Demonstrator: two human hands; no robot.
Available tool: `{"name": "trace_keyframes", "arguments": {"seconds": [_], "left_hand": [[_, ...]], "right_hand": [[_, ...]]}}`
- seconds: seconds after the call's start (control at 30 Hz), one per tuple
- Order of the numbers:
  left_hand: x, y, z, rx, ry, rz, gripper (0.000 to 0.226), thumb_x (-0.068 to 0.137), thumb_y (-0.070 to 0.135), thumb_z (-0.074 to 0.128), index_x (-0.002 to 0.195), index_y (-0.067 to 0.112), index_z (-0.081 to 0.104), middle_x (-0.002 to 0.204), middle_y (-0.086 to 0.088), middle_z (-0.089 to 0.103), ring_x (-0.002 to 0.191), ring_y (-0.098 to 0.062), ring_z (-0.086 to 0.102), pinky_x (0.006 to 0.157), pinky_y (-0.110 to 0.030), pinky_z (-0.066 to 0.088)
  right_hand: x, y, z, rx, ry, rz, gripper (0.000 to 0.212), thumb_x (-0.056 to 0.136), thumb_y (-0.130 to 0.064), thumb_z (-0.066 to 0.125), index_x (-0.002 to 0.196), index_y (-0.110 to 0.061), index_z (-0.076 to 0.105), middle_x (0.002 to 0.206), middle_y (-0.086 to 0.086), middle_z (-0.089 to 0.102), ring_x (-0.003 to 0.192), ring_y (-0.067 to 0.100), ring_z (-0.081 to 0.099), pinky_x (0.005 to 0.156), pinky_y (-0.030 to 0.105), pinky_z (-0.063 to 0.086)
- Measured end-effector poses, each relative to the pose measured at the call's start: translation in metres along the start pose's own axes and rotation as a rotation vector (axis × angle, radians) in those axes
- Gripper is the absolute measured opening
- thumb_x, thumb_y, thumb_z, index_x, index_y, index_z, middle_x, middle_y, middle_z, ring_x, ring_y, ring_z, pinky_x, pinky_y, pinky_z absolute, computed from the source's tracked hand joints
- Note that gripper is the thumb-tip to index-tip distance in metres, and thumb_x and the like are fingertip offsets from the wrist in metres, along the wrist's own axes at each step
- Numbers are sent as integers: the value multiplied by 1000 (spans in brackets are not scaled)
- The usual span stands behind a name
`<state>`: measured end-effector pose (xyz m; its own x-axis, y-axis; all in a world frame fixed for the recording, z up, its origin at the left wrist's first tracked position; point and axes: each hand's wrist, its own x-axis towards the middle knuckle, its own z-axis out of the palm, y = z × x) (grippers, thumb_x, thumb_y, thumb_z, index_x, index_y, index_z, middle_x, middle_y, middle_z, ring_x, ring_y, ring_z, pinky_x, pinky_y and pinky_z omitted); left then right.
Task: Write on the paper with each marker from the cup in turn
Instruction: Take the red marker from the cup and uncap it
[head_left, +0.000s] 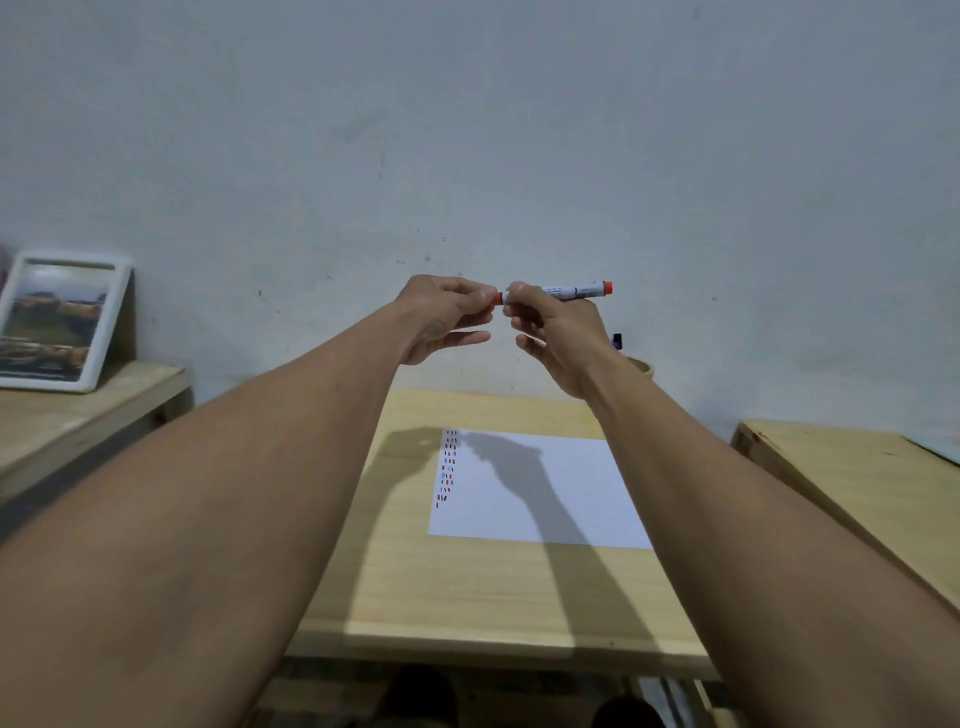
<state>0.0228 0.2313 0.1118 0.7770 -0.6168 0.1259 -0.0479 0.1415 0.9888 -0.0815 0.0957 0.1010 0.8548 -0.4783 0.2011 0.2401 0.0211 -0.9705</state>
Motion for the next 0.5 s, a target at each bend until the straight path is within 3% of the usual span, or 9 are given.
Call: {"name": "trace_keyframes", "arguments": {"seconds": [0.2,0.5], "left_hand": [[0,-11,-15,44,79,5,22,95,23,67,94,1,71,85,-9,65,75,-16,64,70,-32,62],[0,-54,-49,295,205,14,18,86,19,78,88,3,71,95,-13,77,75,-20,68,77,-40,63]], "right_hand": [[4,11,10,149,49,-17,11,90,-8,70,98,-1,72,74,7,68,64,11,63,64,21,55],[1,37,15,-66,49,41,9,88,-19,72,94,-12,72,78,3,71,66,11,63,63,24,54]]}}
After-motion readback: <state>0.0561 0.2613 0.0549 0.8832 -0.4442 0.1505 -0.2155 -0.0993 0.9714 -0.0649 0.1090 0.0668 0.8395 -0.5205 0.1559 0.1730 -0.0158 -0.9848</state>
